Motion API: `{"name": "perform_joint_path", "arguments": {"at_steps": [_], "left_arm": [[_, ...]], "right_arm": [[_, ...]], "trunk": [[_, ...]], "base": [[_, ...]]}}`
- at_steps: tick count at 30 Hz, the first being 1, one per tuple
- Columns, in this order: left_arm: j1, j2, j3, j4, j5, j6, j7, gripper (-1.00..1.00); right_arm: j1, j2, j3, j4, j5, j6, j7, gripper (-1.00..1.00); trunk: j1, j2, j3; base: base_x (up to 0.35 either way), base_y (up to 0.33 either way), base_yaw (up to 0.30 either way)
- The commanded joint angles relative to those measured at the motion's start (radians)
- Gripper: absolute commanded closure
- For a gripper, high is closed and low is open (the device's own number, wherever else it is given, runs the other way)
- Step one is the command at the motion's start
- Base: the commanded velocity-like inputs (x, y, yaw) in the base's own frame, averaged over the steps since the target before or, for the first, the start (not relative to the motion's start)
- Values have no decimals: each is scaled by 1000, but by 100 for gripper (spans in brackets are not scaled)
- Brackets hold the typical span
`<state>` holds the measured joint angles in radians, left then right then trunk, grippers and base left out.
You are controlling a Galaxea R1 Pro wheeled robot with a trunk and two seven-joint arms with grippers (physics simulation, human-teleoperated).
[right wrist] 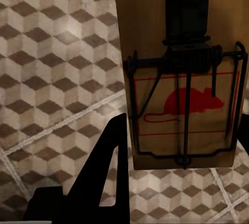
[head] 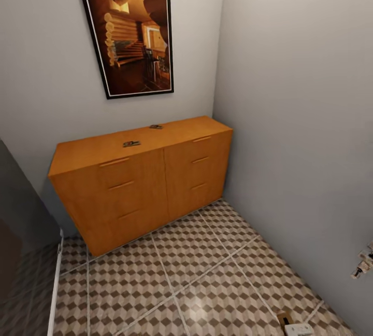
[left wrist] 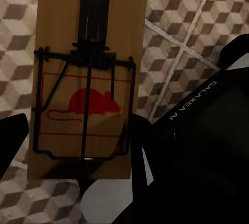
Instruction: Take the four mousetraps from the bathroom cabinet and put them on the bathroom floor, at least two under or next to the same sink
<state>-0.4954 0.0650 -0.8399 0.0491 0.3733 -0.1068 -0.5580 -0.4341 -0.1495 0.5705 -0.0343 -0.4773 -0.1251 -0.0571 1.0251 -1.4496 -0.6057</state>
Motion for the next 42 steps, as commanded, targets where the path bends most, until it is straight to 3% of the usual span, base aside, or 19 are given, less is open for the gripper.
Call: {"name": "perform_joint_path", "arguments": {"at_steps": [1, 4, 8, 15, 42], "left_arm": [[0, -1, -8, 4, 7, -7, -4, 100], [1, -1, -8, 4, 7, -6, -5, 100], [6, 16, -8, 4, 7, -6, -2, 100], [9, 30, -8, 3, 7, -8, 0, 100], [9, 26, -8, 3, 6, -8, -7, 100]], "right_arm": [[0, 6, 8, 0, -10, -1, 0, 100], [5, 27, 9, 1, -11, -1, 0, 100], [22, 37, 9, 1, -8, -1, 0, 100], [26, 39, 9, 1, -7, -1, 0, 100], [26, 39, 9, 1, -10, 1, -1, 100]], "trunk": [[0, 0, 1], [0, 0, 5], [0, 0, 10], [0, 0, 20], [0, 0, 46]], "base": [[0, 0, -189], [0, 0, -191], [0, 0, -195], [0, 0, -197], [0, 0, -170]]}}
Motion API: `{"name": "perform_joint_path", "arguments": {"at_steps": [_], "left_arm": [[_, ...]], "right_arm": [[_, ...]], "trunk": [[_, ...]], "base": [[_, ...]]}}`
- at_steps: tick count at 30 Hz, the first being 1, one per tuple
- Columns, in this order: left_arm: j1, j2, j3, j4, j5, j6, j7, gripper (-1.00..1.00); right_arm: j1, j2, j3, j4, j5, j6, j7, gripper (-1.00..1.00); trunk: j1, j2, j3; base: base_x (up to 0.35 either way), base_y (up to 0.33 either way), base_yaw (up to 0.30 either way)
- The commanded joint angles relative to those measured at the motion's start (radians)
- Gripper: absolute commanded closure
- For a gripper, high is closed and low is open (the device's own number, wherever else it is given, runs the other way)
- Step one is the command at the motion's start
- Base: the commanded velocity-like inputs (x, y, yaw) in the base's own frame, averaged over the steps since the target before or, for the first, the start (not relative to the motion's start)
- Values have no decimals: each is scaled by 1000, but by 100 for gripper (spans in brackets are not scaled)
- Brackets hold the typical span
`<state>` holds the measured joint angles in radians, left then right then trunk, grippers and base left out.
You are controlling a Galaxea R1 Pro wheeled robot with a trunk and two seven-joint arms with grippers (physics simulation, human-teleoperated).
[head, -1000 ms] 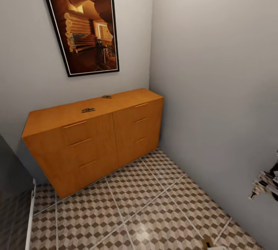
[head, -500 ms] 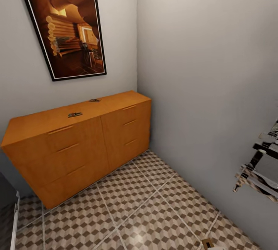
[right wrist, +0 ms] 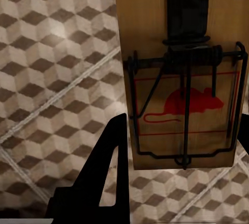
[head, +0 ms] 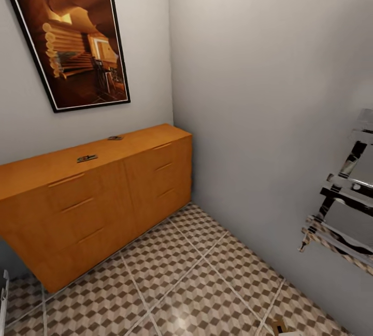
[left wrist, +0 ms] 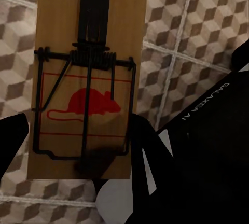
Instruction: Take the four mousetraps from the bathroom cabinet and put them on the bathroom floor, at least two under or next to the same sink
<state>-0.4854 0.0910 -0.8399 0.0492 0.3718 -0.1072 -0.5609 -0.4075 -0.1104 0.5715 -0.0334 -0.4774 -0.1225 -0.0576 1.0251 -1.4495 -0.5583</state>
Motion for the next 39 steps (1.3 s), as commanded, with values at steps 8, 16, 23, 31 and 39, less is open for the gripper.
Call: {"name": "perform_joint_path", "arguments": {"at_steps": [8, 16, 23, 31, 39], "left_arm": [[-1, -1, -8, 3, 7, -8, -2, 100], [-1, -1, -8, 3, 8, -8, -2, 100], [-1, -1, -8, 3, 7, -8, -2, 100], [-1, -1, -8, 3, 7, -8, -1, 100], [-1, -1, -8, 3, 7, -8, -1, 100]], "right_arm": [[0, 0, 8, 0, -10, -2, 0, 100], [0, 0, 8, 0, -10, -2, 0, 100], [0, -1, 8, 0, -10, -2, 0, 100], [0, -1, 8, 0, -9, -2, -1, 100], [0, -2, 8, 0, -9, -2, -1, 100]], "trunk": [[0, -1, -1], [0, -1, -1], [0, -1, -1], [0, -1, -5], [0, -1, -17]], "base": [[0, 0, -273], [0, 0, -285], [0, 0, -266], [0, 0, -39], [0, 0, -58]]}}
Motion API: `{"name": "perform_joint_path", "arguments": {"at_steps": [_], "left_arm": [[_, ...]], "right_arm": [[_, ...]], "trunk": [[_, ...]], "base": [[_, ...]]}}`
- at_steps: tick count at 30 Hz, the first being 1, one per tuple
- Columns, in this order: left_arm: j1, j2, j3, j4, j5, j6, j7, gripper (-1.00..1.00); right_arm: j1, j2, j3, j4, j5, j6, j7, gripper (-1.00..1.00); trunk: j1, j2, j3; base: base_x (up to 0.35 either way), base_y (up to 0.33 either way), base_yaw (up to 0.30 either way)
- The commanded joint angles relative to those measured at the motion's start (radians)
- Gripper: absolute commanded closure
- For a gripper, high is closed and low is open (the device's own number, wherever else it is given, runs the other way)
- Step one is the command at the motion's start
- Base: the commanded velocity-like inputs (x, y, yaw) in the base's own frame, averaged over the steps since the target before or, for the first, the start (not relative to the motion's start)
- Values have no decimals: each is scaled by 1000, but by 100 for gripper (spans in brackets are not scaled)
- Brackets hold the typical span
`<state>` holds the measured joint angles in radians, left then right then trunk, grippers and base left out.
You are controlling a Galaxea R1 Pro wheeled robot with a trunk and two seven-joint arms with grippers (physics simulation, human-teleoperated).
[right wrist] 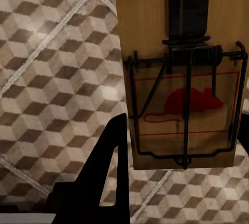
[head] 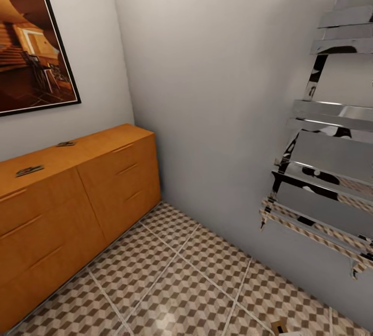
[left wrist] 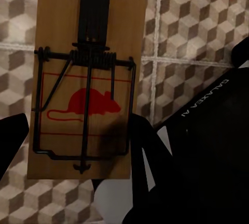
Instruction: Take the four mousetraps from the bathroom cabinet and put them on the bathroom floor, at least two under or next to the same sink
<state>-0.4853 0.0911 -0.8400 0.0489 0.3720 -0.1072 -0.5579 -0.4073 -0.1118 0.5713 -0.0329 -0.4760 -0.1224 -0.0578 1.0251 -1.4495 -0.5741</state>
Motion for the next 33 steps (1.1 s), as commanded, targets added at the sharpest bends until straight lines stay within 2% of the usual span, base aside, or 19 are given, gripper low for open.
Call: {"name": "perform_joint_path", "arguments": {"at_steps": [1, 10, 24, 33], "left_arm": [[-1, -1, -8, 3, 7, -8, -4, 100], [-1, -1, -8, 3, 7, -8, -4, 100], [-1, -1, -8, 4, 7, -8, -2, 100], [1, -1, -8, 4, 7, -8, -2, 100]], "right_arm": [[0, 0, 8, 0, -10, -2, -1, 100], [0, -2, 7, 2, -13, -3, -6, 100], [-1, -6, 6, 1, -21, 1, -9, 100], [-1, -4, 4, 2, -24, 12, -8, 100]], "trunk": [[0, -1, -3], [0, -1, -16], [0, -1, -35], [0, -1, -48]], "base": [[0, 0, -98], [0, 0, -119], [0, 0, -21], [0, 0, -145]]}}
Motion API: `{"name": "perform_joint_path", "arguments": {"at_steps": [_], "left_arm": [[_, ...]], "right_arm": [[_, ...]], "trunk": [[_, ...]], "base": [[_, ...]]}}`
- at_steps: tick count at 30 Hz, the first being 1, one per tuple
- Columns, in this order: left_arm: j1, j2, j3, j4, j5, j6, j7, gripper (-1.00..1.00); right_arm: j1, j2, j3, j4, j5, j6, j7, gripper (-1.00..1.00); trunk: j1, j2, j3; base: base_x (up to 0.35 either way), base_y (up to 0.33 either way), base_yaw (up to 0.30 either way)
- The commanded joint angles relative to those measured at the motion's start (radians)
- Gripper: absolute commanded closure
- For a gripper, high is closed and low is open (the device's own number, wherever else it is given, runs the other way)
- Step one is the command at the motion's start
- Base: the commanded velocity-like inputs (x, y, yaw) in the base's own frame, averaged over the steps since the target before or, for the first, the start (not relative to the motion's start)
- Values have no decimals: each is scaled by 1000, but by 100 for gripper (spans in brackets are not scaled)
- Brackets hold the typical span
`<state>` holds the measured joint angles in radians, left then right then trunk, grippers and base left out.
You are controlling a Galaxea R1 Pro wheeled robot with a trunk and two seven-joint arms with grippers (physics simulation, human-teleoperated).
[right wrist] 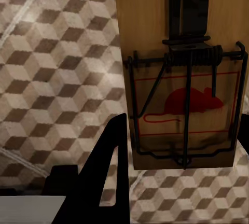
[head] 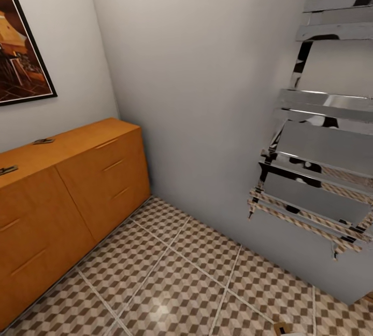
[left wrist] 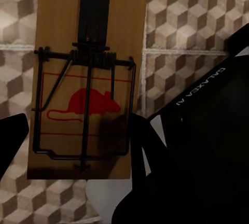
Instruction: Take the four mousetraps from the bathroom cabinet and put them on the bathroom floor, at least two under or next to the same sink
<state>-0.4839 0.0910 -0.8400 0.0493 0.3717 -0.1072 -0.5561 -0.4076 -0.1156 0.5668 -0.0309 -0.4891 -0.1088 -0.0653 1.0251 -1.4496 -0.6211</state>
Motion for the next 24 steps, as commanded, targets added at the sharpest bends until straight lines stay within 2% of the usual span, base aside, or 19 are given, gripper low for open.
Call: {"name": "perform_joint_path", "arguments": {"at_steps": [1, 14, 24], "left_arm": [[-1, -1, -8, 3, 7, -8, -4, 100], [-1, -1, -8, 3, 7, -8, -4, 100], [-1, -1, -8, 3, 7, -8, -4, 100]], "right_arm": [[0, 0, 8, 0, -11, -1, -1, 100], [0, 4, 9, -1, -8, -8, -1, 100], [0, 0, 8, -1, -8, -12, 5, 100]], "trunk": [[0, 0, -2], [0, 0, -19], [0, 0, -30]], "base": [[0, 0, -166], [0, 0, -123], [0, 0, -200]]}}
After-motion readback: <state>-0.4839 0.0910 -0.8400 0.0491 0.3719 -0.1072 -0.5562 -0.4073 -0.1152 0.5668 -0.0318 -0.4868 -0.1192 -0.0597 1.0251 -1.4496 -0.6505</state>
